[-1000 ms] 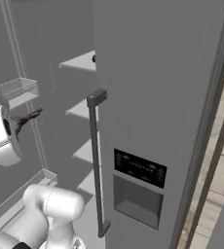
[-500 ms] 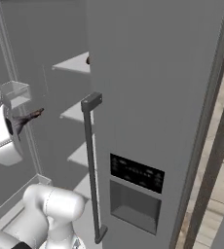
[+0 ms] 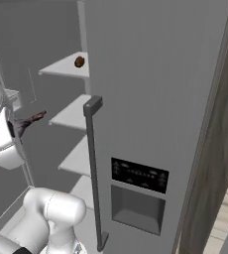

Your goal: Transport the fish and sweet potato to the fridge. Place the fish on the rack containing meat and place the sweet potato on the rack containing the vegetable, ensuring meats and vegetables are on different racks.

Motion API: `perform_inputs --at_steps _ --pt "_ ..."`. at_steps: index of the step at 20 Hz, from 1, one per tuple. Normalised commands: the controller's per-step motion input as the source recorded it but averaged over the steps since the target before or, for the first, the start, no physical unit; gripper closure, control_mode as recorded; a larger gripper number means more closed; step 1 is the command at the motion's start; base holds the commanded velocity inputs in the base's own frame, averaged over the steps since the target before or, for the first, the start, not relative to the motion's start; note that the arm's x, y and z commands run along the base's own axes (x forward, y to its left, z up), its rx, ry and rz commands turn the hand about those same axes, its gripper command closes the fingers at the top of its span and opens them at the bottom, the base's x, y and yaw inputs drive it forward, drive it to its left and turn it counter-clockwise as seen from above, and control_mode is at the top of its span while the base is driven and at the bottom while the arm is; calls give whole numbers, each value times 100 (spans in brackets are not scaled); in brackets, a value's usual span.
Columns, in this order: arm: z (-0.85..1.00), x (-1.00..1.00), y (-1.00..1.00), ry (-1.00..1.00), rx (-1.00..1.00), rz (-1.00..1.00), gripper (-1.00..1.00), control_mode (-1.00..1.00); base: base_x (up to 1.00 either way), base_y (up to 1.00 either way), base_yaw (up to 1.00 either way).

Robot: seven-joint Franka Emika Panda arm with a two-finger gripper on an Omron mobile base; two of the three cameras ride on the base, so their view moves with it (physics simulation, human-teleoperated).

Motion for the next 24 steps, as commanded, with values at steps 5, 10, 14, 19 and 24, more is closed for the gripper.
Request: perform_inputs --at_steps 5,10,14,19,24 --pt "0 0 0 0 0 0 100 100 49 0 -15" --pt "0 0 0 0 0 0 100 100 36 0 -1" --pt "-8 16 10 0 0 1 100 -100 27 7 0" --pt "-25 49 18 -4 -1 4 100 -100 0 0 0" --pt "-31 47 23 -3 -5 1 100 -100 0 0 0"
